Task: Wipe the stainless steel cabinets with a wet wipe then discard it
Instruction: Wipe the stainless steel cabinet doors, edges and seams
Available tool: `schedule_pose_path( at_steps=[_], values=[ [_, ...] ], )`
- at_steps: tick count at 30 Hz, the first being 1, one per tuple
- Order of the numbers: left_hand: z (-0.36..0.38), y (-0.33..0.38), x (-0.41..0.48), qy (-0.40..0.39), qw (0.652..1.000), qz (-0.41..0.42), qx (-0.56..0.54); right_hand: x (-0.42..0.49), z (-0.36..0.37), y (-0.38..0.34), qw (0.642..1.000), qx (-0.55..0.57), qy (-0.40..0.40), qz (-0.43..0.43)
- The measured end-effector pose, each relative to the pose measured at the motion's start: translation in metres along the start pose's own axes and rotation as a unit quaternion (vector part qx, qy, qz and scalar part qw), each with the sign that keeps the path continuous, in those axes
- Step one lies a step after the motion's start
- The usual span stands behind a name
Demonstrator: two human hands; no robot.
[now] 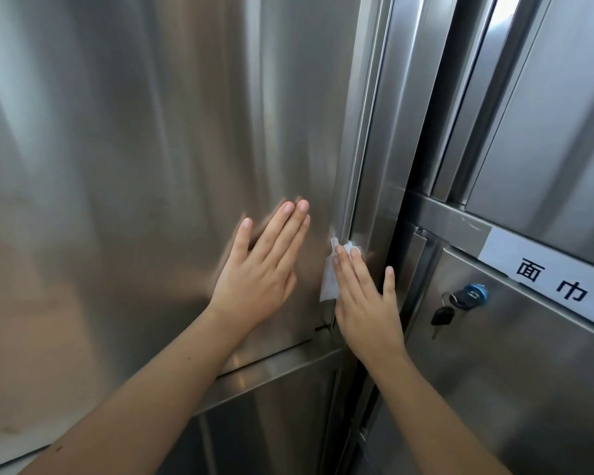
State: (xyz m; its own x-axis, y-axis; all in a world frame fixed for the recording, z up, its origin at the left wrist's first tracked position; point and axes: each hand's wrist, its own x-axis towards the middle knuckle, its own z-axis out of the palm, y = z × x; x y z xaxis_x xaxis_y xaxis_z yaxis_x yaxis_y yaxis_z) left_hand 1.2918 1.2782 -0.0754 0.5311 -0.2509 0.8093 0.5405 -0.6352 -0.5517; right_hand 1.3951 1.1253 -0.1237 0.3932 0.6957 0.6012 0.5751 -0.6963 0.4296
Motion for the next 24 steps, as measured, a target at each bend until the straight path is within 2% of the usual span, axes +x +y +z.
schedule_pose_path(
  at_steps=[9,12,16,24],
  values=[
    [0.002,-0.001,-0.001,-0.001,1.0,0.012,0.015,-0.021,0.025,-0.012,0.999,0.013,-0.035,-0.002],
    [0.002,-0.001,-0.001,-0.001,1.0,0.014,0.019,-0.032,0.03,-0.017,0.997,0.052,-0.048,-0.004],
    [0.002,0.0,-0.002,-0.008,0.999,0.018,0.029,-0.047,0.034,-0.025,0.991,0.102,-0.086,-0.003],
    [0.002,0.001,-0.002,-0.007,0.999,0.017,0.035,-0.059,0.04,-0.036,0.977,0.128,-0.172,0.004]
  ],
)
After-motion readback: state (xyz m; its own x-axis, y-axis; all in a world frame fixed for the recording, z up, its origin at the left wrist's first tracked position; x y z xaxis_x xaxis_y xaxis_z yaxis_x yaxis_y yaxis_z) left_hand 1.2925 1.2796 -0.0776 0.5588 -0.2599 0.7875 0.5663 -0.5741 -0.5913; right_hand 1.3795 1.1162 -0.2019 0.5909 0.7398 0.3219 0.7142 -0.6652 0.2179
